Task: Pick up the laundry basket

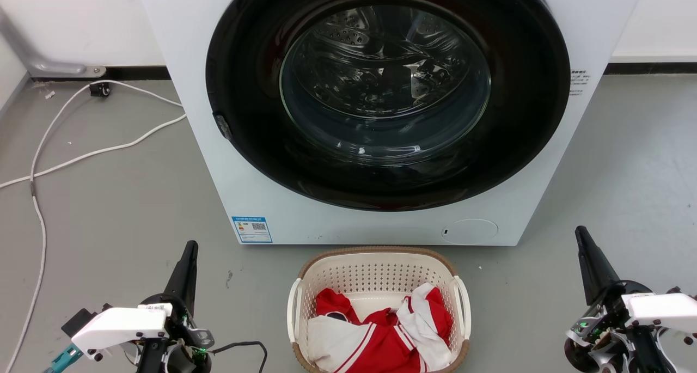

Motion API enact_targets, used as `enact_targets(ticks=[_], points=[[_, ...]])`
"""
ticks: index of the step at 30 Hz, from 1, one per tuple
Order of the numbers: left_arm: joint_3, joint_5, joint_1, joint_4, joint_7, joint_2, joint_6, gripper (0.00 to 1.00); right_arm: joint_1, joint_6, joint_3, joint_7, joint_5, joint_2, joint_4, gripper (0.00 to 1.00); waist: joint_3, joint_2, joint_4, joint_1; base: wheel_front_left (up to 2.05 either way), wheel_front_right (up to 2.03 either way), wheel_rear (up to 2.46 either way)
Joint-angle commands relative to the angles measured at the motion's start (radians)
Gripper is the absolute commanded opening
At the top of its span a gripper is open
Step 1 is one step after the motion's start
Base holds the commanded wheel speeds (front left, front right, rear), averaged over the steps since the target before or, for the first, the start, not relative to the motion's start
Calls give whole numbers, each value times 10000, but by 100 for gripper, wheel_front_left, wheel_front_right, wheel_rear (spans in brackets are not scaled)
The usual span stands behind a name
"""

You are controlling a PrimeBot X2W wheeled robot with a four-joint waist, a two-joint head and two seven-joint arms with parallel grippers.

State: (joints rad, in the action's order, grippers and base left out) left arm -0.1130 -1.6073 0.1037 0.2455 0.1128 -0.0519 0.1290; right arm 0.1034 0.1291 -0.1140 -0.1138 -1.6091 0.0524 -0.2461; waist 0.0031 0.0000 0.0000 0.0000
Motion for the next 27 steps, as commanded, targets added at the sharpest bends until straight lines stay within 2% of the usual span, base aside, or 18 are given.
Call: enact_targets(ticks=[1, 25, 26, 27], points=[[-29, -3, 112, 12, 24, 10, 33, 0, 123, 30, -12, -5, 33, -34, -6, 0, 0, 0, 0, 0, 0, 0, 0], [-31, 1, 111, 12, 27, 13, 33, 0, 122, 30, -12, -7, 35, -35, -6, 0, 0, 0, 0, 0, 0, 0, 0], [2, 0, -14, 30, 0, 4, -4, 100, -14, 0, 0, 0, 0, -2, -26, 100, 0, 0, 0, 0, 0, 0, 0], [23, 0, -28, 63, -12, 10, -8, 100, -34, 0, 6, 9, -1, -2, -57, 100, 0, 0, 0, 0, 0, 0, 0]])
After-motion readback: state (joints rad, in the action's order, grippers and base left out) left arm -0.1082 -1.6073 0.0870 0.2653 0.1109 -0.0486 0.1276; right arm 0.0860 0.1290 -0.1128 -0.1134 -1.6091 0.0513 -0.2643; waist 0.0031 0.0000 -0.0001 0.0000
